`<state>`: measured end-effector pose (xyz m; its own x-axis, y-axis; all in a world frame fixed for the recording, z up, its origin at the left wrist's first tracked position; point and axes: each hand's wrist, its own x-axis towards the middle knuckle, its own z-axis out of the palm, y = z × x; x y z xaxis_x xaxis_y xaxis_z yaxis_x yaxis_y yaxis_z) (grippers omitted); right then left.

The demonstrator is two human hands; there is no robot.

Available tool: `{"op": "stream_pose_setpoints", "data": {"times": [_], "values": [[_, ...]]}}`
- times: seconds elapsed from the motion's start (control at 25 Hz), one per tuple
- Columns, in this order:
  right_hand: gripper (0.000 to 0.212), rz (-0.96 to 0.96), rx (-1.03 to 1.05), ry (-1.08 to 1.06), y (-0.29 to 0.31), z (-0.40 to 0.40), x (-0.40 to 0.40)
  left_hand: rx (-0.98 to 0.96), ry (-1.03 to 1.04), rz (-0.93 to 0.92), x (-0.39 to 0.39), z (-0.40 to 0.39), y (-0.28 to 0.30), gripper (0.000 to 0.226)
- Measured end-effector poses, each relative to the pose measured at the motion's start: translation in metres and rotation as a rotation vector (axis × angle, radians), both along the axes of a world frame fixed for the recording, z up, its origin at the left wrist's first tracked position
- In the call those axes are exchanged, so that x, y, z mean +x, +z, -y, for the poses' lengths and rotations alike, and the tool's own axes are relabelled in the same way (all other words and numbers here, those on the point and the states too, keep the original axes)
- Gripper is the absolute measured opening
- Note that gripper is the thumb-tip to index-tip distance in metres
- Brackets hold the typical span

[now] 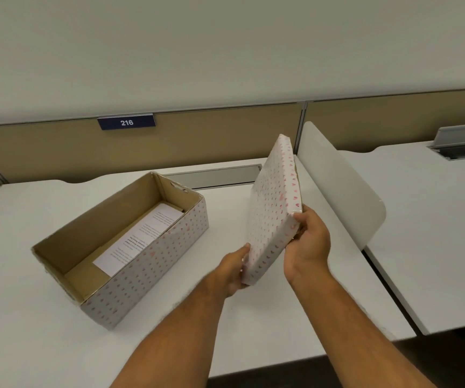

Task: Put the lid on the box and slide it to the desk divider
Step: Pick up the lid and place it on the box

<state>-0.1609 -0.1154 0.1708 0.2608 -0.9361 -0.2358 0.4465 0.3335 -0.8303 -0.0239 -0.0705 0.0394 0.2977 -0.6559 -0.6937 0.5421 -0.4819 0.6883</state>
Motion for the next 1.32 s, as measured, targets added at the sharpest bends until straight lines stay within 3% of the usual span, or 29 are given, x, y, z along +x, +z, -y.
{"op": "stream_pose_setpoints", "data": {"times": [0.08, 0.2, 0.44, 0.68, 0.88, 1.16, 1.32], "values": [[0.034, 0.107, 0.035, 0.048, 0.004, 0.001, -0.004, 0.019, 0.023, 0.163, 0.019, -0.006, 0.011, 0.048], [0.031, 0.08, 0.018, 0.095, 0.005, -0.001, -0.006, 0.015, 0.03, 0.351, 0.056, -0.017, 0.039, 0.043], [0.029, -0.222, 0.015, 0.138, -0.014, -0.027, 0.023, -0.137, 0.058, 0.757, 0.147, -0.064, 0.113, 0.036], [0.028, -0.493, -0.121, 0.457, -0.046, -0.109, 0.108, -0.095, -0.03, 1.04, 0.275, -0.16, 0.139, 0.043], [0.046, -0.547, -0.034, 0.63, -0.073, -0.198, 0.184, -0.007, -0.017, 1.074, 0.362, -0.235, 0.123, 0.061], [0.056, -0.611, -0.009, 0.497, -0.09, -0.239, 0.239, 0.049, 0.001, 0.973, 0.411, -0.274, 0.076, 0.059], [0.058, -0.613, -0.002, 0.523, -0.092, -0.235, 0.238, 0.042, -0.065, 0.929, 0.419, -0.273, 0.071, 0.053]]}}
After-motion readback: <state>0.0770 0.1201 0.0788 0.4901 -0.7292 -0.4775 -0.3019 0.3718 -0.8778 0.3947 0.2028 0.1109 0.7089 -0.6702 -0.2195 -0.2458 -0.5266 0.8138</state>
